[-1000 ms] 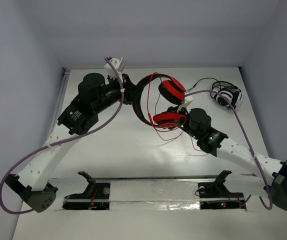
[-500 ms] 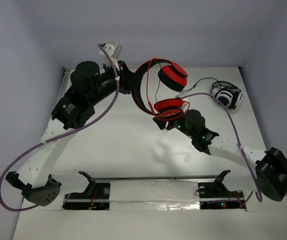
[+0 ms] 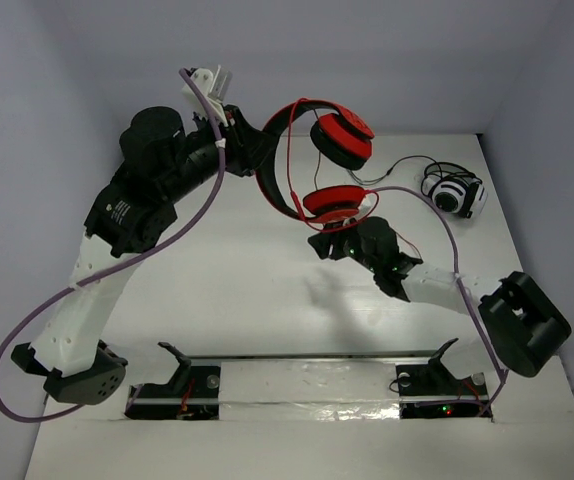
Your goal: Wrap the headphones
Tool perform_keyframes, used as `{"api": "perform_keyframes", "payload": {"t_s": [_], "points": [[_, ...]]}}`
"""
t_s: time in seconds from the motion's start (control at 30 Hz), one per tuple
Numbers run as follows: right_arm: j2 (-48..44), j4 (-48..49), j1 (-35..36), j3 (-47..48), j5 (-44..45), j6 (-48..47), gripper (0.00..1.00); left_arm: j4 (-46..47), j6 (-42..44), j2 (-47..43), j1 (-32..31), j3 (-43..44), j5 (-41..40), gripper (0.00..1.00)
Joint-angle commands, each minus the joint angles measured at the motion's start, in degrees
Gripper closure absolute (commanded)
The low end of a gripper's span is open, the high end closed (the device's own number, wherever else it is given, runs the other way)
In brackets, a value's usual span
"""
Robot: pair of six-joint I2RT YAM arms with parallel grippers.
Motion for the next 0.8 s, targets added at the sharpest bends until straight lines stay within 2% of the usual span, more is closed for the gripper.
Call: {"api": "perform_keyframes", "payload": {"t_s": [0.0,0.23,0.37,0.63,0.73,0.77], "points": [[1.6,3.7,-0.5,1.6,1.0,-1.4,0.44,3.4,-1.0,-0.7,0.4,5.5,0.6,1.0],[3.6,4.2,-1.0,1.6,1.6,-1.0,0.46,0.3,0.2,1.5,0.4,11.0,0.0,1.0],[5.4,4.3,-1.0,2.3,0.4,-0.6,0.51,-0.2,0.6,1.9,0.4,12.3,-0.5,1.0],[9.9,4.9,-1.5,3.9,-2.3,0.8,0.51,-1.7,1.2,2.7,0.4,16.1,-1.4,1.0],[10.2,5.5,-1.5,3.9,-3.0,1.5,0.58,-1.7,1.6,2.9,0.4,16.7,-2.4,1.0],[10.4,5.3,-1.5,3.9,-3.7,1.9,0.69,-1.6,1.6,3.0,0.4,16.6,-2.6,1.0]]}}
